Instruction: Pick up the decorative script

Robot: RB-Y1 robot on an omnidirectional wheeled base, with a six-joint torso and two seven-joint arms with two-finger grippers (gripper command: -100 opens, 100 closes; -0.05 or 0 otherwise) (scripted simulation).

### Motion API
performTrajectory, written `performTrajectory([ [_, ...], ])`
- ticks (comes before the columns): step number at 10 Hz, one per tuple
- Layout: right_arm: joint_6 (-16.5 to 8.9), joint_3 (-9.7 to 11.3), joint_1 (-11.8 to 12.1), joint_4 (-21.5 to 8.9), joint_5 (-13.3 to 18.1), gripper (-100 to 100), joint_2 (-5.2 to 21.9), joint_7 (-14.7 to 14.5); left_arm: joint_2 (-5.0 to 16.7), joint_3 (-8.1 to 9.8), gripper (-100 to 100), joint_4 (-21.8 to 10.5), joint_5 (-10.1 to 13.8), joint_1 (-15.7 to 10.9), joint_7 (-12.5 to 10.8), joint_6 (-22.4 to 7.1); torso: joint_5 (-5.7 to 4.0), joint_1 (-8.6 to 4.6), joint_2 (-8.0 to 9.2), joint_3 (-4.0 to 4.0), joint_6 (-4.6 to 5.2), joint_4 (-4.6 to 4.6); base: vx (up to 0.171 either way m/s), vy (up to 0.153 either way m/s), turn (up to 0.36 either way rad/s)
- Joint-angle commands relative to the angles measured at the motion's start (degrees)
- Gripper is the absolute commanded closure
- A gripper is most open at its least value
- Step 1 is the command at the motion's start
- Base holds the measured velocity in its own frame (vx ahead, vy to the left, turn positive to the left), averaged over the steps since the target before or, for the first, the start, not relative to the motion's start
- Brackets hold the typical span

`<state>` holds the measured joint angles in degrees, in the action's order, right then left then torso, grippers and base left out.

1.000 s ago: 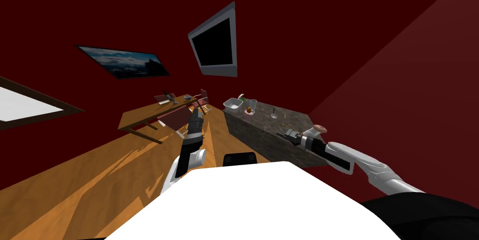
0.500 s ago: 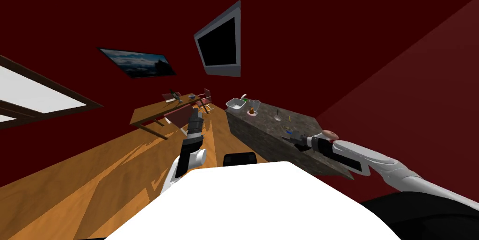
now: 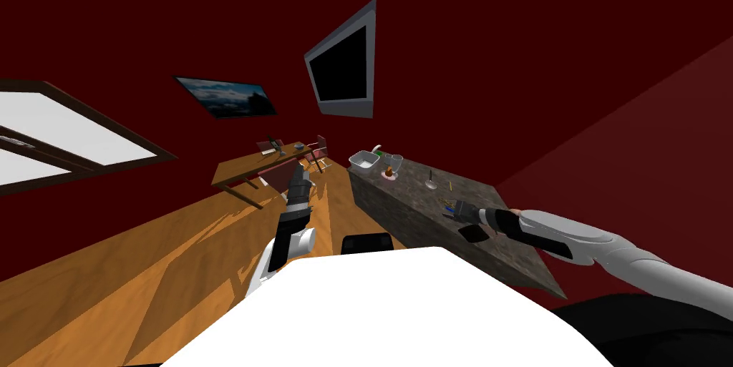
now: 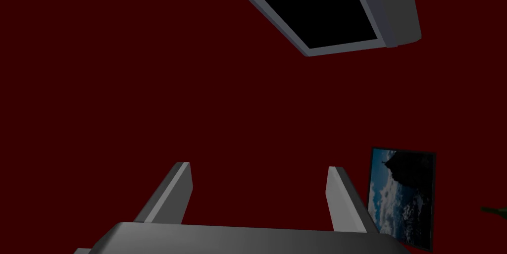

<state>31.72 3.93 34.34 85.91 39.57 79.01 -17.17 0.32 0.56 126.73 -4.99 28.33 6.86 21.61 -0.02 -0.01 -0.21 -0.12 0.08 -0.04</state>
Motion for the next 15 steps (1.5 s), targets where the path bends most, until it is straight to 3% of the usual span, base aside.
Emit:
performTrajectory([
  [1,-0.34,0.36,0.52,-0.59,1.71,-100,2.26,-0.53,0.0,0.0,0,0.0,0.0,0.0,0.0,0.0,0.0,0.0,0.0,0.0,0.0,0.0,0.031,0.002,0.061],
  [6,0.06,2.6,1.55,-4.26,8.1,-100,8.51,-3.14,0.0,0.0,0,0.0,0.0,0.0,0.0,0.0,0.01,0.04,-0.01,-0.01,-0.01,0.0,0.045,0.002,0.076],
  [9,0.09,2.77,1.93,-4.65,8.83,-100,9.42,-3.33,0.0,0.0,0,0.0,0.0,0.0,0.0,0.0,0.0,0.04,0.01,0.01,0.0,0.0,0.034,0.002,0.027],
  [10,0.23,2.87,1.85,-4.81,8.94,0,9.45,-3.47,0.0,0.0,0,0.0,0.0,0.0,0.0,0.0,0.0,0.04,0.09,0.05,0.01,0.02,0.0,0.0,0.0],
  [11,-0.62,3.66,1.69,-5.34,9.37,-100,7.74,-4.17,0.0,0.0,0,0.0,0.0,0.0,0.0,0.0,0.0,0.04,0.14,0.08,0.01,0.03,0.025,-0.001,0.1],
  [13,-1.46,4.47,1.52,-5.9,9.81,-100,6.03,-4.89,0.0,0.0,0,0.0,0.0,0.0,0.0,0.0,-0.02,0.01,0.04,0.03,0.01,0.01,0.043,-0.006,0.083],
  [14,-1.29,4.15,1.68,-5.54,9.65,-100,6.71,-4.45,0.0,0.0,0,0.0,0.0,0.0,0.0,0.0,-0.02,0.0,0.03,0.02,0.0,0.01,0.006,0.001,0.01],
  [15,-1.31,4.21,1.62,-5.64,9.68,100,6.6,-4.6,0.0,0.0,0,0.0,0.0,0.0,0.0,0.0,0.0,0.03,0.12,0.07,0.02,0.03,0.0,0.0,0.0],
])
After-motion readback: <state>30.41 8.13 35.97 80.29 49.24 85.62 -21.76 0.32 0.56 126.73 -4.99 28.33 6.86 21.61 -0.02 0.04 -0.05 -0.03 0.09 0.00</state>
